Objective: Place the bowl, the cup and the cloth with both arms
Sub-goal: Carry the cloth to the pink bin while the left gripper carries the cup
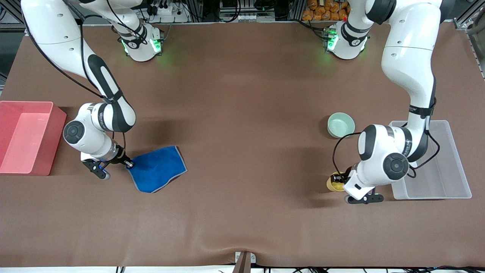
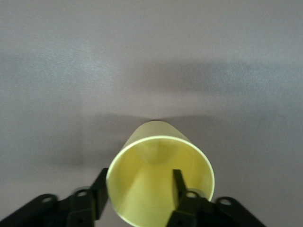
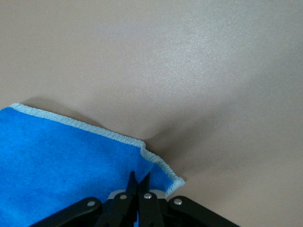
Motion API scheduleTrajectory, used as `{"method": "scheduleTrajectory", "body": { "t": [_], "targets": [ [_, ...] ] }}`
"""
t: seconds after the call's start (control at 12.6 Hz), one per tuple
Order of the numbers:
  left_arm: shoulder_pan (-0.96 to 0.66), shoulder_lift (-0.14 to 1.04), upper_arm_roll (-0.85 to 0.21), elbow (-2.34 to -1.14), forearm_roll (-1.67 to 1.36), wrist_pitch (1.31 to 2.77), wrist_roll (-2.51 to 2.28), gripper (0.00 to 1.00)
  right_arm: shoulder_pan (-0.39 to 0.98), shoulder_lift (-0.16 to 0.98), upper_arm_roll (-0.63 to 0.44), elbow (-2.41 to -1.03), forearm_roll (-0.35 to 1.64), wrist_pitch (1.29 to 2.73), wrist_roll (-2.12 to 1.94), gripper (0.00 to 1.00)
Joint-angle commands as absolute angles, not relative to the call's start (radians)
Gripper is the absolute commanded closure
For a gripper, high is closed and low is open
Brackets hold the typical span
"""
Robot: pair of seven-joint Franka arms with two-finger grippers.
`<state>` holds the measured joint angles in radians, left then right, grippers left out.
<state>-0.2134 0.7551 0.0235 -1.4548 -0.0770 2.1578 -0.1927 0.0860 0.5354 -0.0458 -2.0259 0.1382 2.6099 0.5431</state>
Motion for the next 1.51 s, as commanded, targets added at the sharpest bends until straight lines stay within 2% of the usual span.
{"method": "scheduleTrajectory", "body": {
  "t": [0.0, 0.08, 0.4, 0.56, 0.87, 1.19, 1.43],
  "targets": [
    [-0.213, 0.758, 0.032, -1.443, -0.048, 2.169, -0.186, 0.95, 0.103, 0.505, -0.052, -2.034, 0.137, 2.614, 0.545, 1.0],
    [-0.216, 0.759, 0.032, -1.442, -0.043, 2.169, -0.187, 1.0, 0.103, 0.486, -0.054, -2.034, 0.132, 2.597, 0.519, 1.0],
    [-0.199, 0.729, 0.04, -1.431, -0.044, 2.164, -0.187, 1.0, 0.097, 0.454, -0.055, -1.93, 0.13, 2.351, 0.417, 1.0],
    [-0.164, 0.684, 0.04, -1.431, -0.054, 2.152, -0.187, 1.0, 0.104, 0.43, -0.054, -1.889, 0.071, 2.28, 0.419, 1.0],
    [-0.078, 0.591, 0.04, -1.431, -0.049, 2.036, -0.117, 1.0, 0.094, 0.394, -0.057, -1.81, 0.021, 2.119, 0.347, 1.0],
    [0.036, 0.551, 0.043, -1.431, -0.041, 1.951, 0.032, 1.0, 0.065, 0.315, -0.057, -1.784, 0.021, 2.083, 0.188, 1.0],
    [0.136, 0.549, 0.043, -1.431, -0.035, 1.945, 0.179, 1.0, 0.052, 0.238, -0.055, -1.77, 0.021, 2.082, 0.089, 1.0]
  ]
}}
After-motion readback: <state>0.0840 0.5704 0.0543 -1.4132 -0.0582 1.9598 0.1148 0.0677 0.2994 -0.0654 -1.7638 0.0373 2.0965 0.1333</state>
